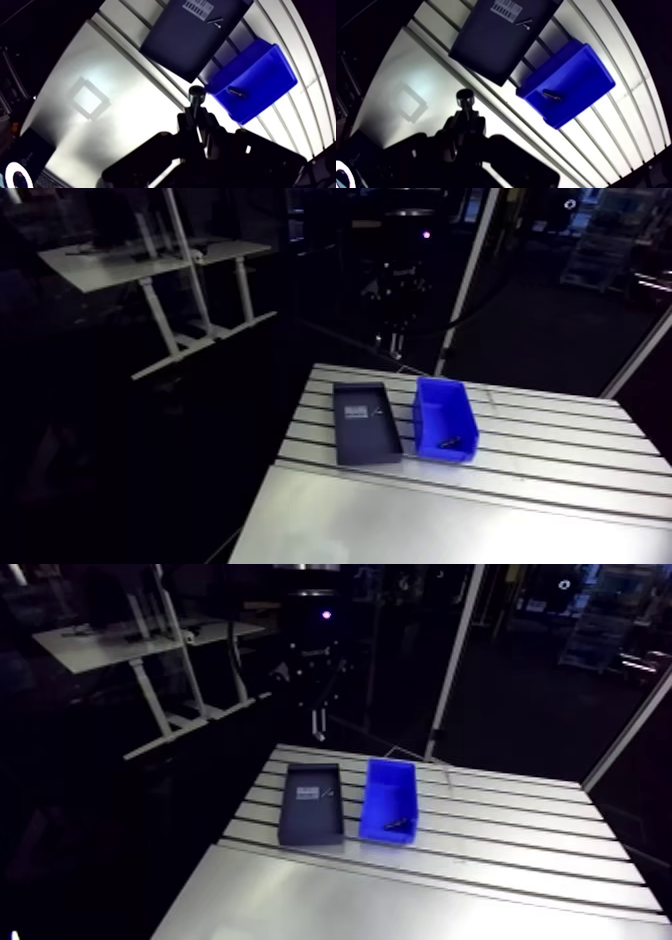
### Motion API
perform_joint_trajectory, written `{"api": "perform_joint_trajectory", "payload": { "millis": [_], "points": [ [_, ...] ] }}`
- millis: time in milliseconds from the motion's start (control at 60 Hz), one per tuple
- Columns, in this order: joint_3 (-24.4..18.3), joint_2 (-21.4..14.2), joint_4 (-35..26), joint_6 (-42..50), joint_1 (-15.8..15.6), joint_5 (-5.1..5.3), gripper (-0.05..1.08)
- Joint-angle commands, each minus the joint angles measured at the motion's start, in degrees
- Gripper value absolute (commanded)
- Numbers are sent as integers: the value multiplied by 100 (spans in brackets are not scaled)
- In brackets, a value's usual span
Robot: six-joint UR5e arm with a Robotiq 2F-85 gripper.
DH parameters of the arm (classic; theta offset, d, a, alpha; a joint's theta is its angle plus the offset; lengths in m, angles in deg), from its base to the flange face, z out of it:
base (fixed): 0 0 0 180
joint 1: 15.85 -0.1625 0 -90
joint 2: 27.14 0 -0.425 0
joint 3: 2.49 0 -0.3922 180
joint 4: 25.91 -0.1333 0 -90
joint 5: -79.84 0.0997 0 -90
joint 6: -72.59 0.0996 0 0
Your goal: Pick up the M10 bolt from the tray and put it into the blue bin.
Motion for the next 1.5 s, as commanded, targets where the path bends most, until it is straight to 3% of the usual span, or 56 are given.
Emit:
{"api": "perform_joint_trajectory", "payload": {
  "millis": [17, 333, 600, 700, 733, 867, 1000, 1500],
  "points": [
    [122, -276, -98, -1539, 255, -46, 104],
    [302, -330, 27, -3436, 962, -30, 104],
    [530, -246, 798, -4062, 1035, -96, 104],
    [661, -152, 1220, -4178, 1027, -240, 104],
    [772, -105, 1501, -4200, 1026, -355, 104],
    [1025, -84, 2151, -4289, 1009, -592, 104],
    [1251, -23, 2435, -4470, 1008, -780, 104],
    [1493, 349, 2700, -4491, 1070, -770, 103]
  ]
}}
